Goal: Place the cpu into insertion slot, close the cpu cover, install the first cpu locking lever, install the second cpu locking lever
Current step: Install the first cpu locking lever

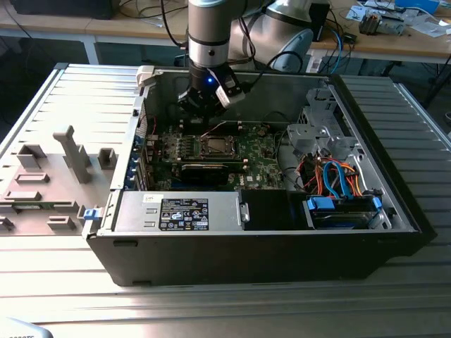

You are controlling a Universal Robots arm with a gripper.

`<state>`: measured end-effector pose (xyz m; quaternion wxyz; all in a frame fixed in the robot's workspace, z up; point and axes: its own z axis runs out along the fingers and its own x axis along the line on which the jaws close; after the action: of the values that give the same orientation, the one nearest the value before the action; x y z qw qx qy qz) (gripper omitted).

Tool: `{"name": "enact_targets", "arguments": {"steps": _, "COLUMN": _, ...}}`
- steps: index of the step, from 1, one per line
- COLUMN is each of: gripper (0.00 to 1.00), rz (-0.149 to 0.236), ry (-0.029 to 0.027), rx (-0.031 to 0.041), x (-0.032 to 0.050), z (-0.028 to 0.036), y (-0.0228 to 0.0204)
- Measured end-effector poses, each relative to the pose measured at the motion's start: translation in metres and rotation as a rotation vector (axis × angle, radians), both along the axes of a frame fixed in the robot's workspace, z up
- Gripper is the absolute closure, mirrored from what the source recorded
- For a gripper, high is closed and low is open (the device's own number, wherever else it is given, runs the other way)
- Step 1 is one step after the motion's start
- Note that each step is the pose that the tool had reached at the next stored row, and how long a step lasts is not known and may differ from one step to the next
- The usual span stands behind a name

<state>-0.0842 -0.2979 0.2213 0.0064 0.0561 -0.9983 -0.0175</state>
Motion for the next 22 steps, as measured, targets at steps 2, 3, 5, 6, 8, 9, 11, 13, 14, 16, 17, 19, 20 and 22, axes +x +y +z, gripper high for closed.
{"name": "enact_targets", "arguments": {"steps": 2, "gripper": 0.89, "rz": 0.0, "ry": 0.0001, "rx": -0.0001, "x": 0.0009, "z": -0.0018, "y": 0.0}}
{"name": "enact_targets", "arguments": {"steps": 3, "gripper": 0.89, "rz": 0.0, "ry": 0.0, "rx": -0.0001, "x": 0.0016, "z": -0.0028, "y": 0.0}}
{"name": "enact_targets", "arguments": {"steps": 5, "gripper": 0.89, "rz": 0.0, "ry": 0.0001, "rx": -0.0002, "x": 0.0029, "z": -0.0047, "y": 0.0}}
{"name": "enact_targets", "arguments": {"steps": 6, "gripper": 0.89, "rz": 0.0, "ry": 0.0001, "rx": -0.0001, "x": 0.0037, "z": -0.0057, "y": 0.0}}
{"name": "enact_targets", "arguments": {"steps": 8, "gripper": 0.89, "rz": 0.0, "ry": 0.0002, "rx": -0.0001, "x": 0.0066, "z": -0.0089, "y": 0.0}}
{"name": "enact_targets", "arguments": {"steps": 9, "gripper": 0.89, "rz": 0.0, "ry": 0.0002, "rx": -0.0002, "x": 0.0077, "z": -0.0097, "y": 0.0}}
{"name": "enact_targets", "arguments": {"steps": 11, "gripper": 0.89, "rz": 0.0, "ry": 0.0002, "rx": -0.0002, "x": 0.01, "z": -0.0109, "y": 0.0}}
{"name": "enact_targets", "arguments": {"steps": 13, "gripper": 0.89, "rz": 0.0, "ry": 0.0001, "rx": -0.0002, "x": 0.0123, "z": -0.0115, "y": 0.0}}
{"name": "enact_targets", "arguments": {"steps": 14, "gripper": 0.89, "rz": 0.0, "ry": 0.0001, "rx": -0.0001, "x": 0.0135, "z": -0.0119, "y": 0.0}}
{"name": "enact_targets", "arguments": {"steps": 16, "gripper": 0.89, "rz": 0.0, "ry": 0.0, "rx": 0.0, "x": 0.0162, "z": -0.0125, "y": 0.0}}
{"name": "enact_targets", "arguments": {"steps": 17, "gripper": 0.89, "rz": 0.0, "ry": 0.0001, "rx": 0.0, "x": 0.0178, "z": -0.013, "y": 0.0}}
{"name": "enact_targets", "arguments": {"steps": 19, "gripper": 0.89, "rz": 0.0, "ry": 0.0003, "rx": -0.0003, "x": 0.021, "z": -0.0139, "y": 0.0}}
{"name": "enact_targets", "arguments": {"steps": 20, "gripper": 0.89, "rz": 0.0, "ry": 0.0002, "rx": -0.0002, "x": 0.0226, "z": -0.0143, "y": 0.0}}
{"name": "enact_targets", "arguments": {"steps": 22, "gripper": 0.89, "rz": 0.0, "ry": 0.0001, "rx": -0.0002, "x": 0.0252, "z": -0.0151, "y": 0.0}}
